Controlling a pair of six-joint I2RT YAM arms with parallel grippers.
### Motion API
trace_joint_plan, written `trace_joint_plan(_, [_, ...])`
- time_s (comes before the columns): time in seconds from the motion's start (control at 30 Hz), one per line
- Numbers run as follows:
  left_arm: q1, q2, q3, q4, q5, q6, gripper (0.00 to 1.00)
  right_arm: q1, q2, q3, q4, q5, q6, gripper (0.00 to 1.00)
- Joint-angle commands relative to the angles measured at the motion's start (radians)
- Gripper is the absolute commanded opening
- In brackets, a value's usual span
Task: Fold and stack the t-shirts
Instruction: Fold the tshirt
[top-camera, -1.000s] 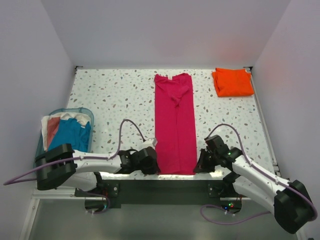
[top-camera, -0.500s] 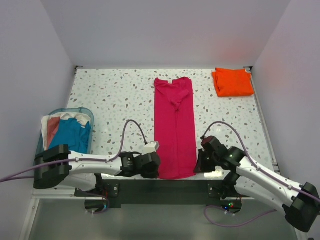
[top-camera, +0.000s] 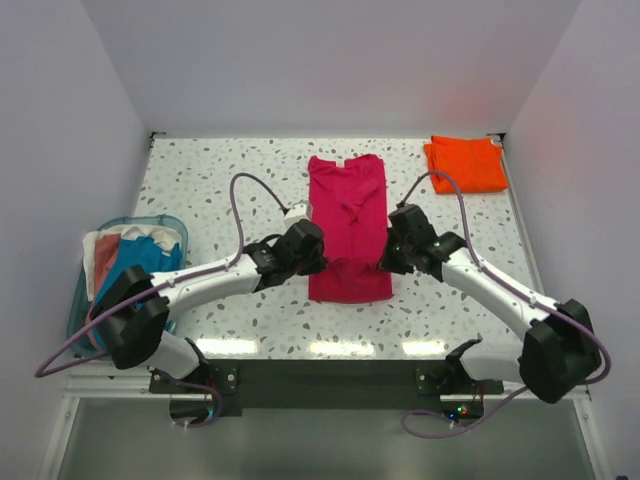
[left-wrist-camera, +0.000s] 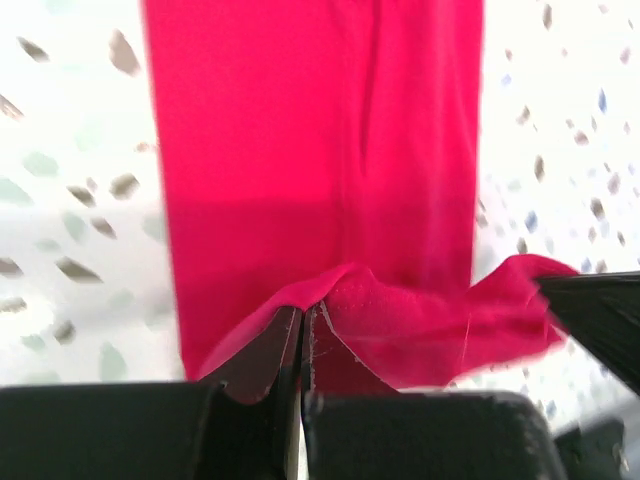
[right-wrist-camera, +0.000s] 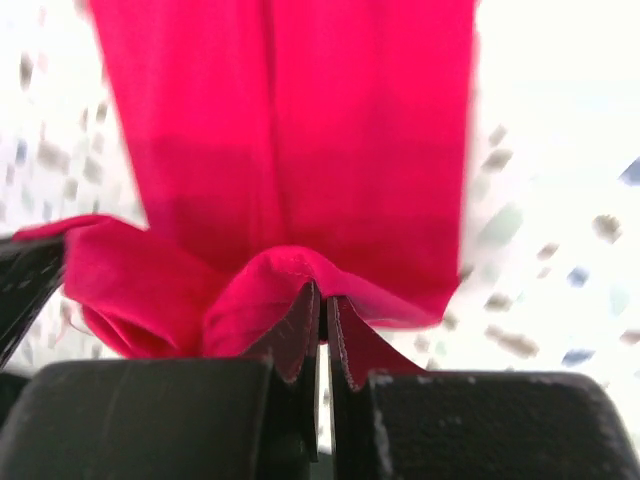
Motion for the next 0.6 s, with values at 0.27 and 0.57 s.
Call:
trace_joint_plan(0.27, [0.226,0.227,0.184,0.147,-0.021,0.106,0.0,-0.223,0.388,0.249,0.315,-0.049,-0.074,0.0])
trace_joint_plan(0.57, [0.32,0.385,0.319,0.196,0.096,0.186,0.0,-0.315,0.551,0.374,0.315,-0.145,-0.07,0.0])
